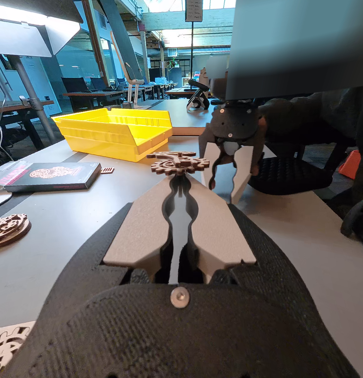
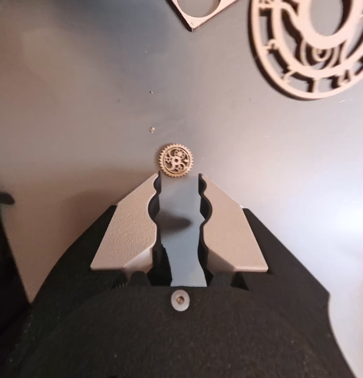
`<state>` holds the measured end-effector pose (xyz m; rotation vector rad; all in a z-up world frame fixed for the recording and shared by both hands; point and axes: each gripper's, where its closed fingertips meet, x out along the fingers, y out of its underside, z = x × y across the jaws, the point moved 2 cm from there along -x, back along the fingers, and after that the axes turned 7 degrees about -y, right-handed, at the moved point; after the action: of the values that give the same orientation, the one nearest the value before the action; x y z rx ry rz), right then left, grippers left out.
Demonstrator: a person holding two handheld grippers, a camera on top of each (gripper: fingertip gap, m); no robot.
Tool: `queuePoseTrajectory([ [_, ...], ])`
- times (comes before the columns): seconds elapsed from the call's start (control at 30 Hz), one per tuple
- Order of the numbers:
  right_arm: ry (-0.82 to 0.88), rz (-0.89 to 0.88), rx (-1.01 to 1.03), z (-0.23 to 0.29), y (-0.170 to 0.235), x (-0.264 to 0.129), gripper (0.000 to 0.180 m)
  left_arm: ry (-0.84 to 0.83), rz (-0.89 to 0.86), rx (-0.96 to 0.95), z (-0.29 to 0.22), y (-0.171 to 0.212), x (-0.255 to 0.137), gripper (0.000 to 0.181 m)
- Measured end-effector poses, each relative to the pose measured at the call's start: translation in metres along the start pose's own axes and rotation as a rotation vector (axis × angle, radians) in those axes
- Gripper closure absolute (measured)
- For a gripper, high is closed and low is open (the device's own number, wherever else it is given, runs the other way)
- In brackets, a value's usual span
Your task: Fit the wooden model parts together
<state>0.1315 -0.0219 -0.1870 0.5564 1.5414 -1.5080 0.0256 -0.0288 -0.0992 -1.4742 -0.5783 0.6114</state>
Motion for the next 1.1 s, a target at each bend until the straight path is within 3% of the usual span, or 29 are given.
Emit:
queuePoseTrajectory([
  [0.1,0.011,-0.004,0.033,0.009,-0.004,0.008,0.139,-0.001,0.006,0.005,0.000,0.001,0.001,0.180],
  [0.43,0.016,0.017,-0.099,0.000,-0.016,0.019,0.144,-0.008,0.007,0.011,0.001,0.001,0.000,0.180],
  [1.1,0.076,-0.004,0.056,0.002,-0.010,0.016,0.145,-0.034,0.018,0.082,-0.001,0.001,0.001,0.180],
])
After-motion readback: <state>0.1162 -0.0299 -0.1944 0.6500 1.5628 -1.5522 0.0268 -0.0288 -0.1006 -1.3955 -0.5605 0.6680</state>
